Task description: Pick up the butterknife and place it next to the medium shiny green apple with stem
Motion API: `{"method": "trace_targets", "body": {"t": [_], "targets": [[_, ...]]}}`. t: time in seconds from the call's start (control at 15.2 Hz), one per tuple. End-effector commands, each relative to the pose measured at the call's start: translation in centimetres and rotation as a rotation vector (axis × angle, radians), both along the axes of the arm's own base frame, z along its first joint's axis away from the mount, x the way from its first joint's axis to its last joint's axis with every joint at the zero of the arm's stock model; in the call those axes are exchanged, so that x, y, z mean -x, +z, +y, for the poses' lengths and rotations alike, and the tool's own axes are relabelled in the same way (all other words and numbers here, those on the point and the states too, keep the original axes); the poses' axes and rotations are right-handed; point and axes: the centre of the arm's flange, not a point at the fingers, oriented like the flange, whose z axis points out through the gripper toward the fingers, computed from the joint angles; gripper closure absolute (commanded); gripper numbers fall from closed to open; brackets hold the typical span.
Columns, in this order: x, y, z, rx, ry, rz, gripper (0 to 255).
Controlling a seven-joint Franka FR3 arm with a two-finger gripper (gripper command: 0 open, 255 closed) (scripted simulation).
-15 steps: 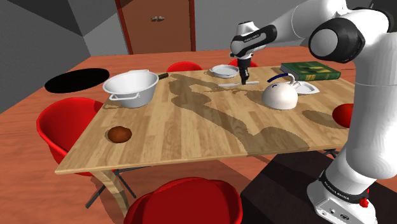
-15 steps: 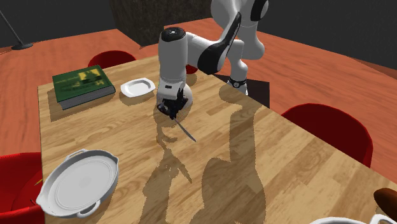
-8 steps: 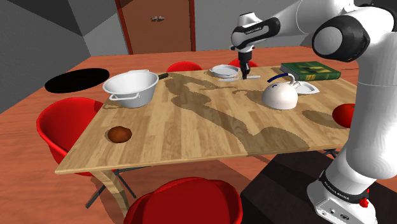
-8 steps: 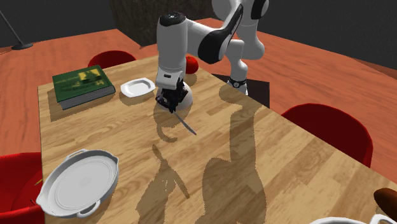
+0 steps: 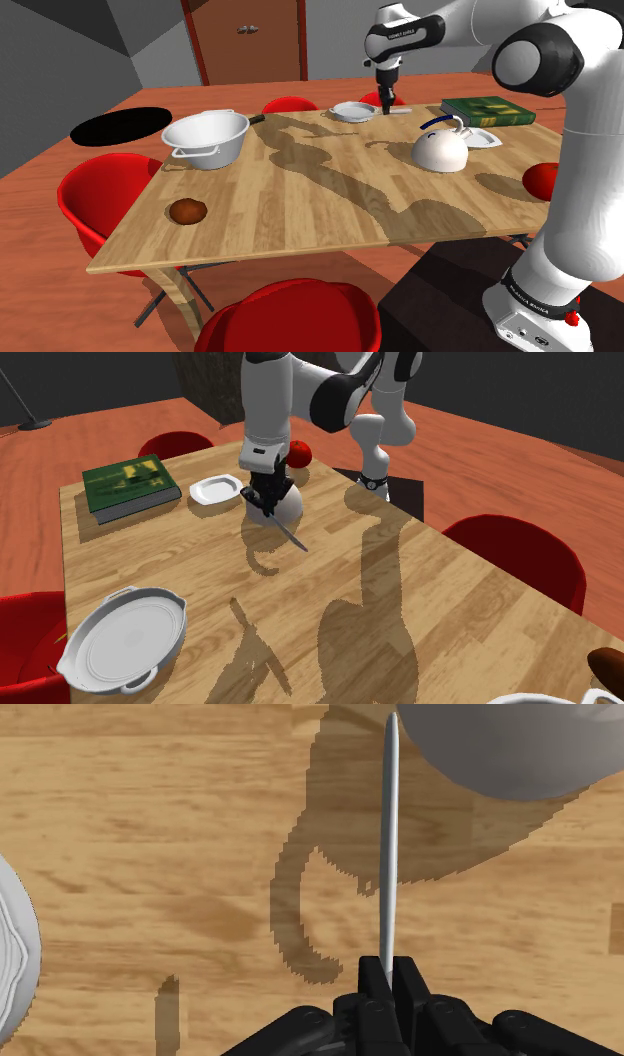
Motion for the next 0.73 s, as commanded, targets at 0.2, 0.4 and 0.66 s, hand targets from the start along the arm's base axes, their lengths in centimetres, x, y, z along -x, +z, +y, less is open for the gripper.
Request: {"method": "trace_targets", "body": {"t": [0.2,0.4,0.66], "targets": [[0.0,2.7,0.1,0.000,0.000,0.000,255],[0.0,4.1,0.1,0.000,0.000,0.000,255],[4.9,4.1,-1.9,0.000,0.000,0.000,255]]}}
